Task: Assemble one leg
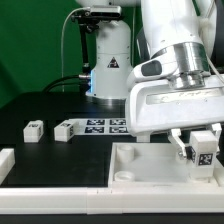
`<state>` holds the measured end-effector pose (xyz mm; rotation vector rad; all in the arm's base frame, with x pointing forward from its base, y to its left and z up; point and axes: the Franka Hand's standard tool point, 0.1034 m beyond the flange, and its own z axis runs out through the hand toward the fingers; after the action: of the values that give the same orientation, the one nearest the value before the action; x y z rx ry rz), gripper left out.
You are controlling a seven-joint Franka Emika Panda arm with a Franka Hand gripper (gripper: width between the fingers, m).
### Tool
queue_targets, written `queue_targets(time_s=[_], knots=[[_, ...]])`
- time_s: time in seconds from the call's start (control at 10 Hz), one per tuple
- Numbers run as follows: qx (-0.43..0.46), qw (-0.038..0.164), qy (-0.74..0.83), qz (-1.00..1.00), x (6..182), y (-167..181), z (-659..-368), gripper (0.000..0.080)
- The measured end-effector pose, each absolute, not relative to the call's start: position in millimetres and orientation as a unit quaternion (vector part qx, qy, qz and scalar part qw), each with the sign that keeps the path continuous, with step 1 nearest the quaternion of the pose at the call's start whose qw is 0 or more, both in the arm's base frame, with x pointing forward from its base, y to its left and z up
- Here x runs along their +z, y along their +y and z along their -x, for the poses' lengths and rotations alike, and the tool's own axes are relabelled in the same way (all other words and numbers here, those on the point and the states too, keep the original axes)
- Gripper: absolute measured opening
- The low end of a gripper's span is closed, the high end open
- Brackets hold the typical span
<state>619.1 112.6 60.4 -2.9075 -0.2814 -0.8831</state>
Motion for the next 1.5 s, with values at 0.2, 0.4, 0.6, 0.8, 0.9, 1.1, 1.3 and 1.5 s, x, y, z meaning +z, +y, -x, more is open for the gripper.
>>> queue_targets(time_s=[0.2, 0.4, 0.6, 0.8, 0.9, 1.1, 1.3, 1.5], knots=[[-0.286, 0.045, -0.091, 0.953, 58.3, 111.5, -618.6, 0.0288], [-0.285, 0.045, -0.091, 0.953, 57.5, 111.5, -618.1, 0.0500], [-0.285, 0.045, -0.091, 0.953, 57.5, 111.5, -618.0, 0.0617], [-0.285, 0.045, -0.091, 0.953, 57.4, 111.5, -618.0, 0.0640], [-0.285, 0.045, -0.091, 0.953, 57.4, 111.5, -618.0, 0.0648], [-0.285, 0.045, -0.091, 0.953, 58.1, 111.3, -618.3, 0.0649], [-0.285, 0.046, -0.089, 0.953, 78.8, 111.5, -621.4, 0.0649], [-0.259, 0.053, -0.093, 0.960, 90.4, 114.7, -624.1, 0.0649]])
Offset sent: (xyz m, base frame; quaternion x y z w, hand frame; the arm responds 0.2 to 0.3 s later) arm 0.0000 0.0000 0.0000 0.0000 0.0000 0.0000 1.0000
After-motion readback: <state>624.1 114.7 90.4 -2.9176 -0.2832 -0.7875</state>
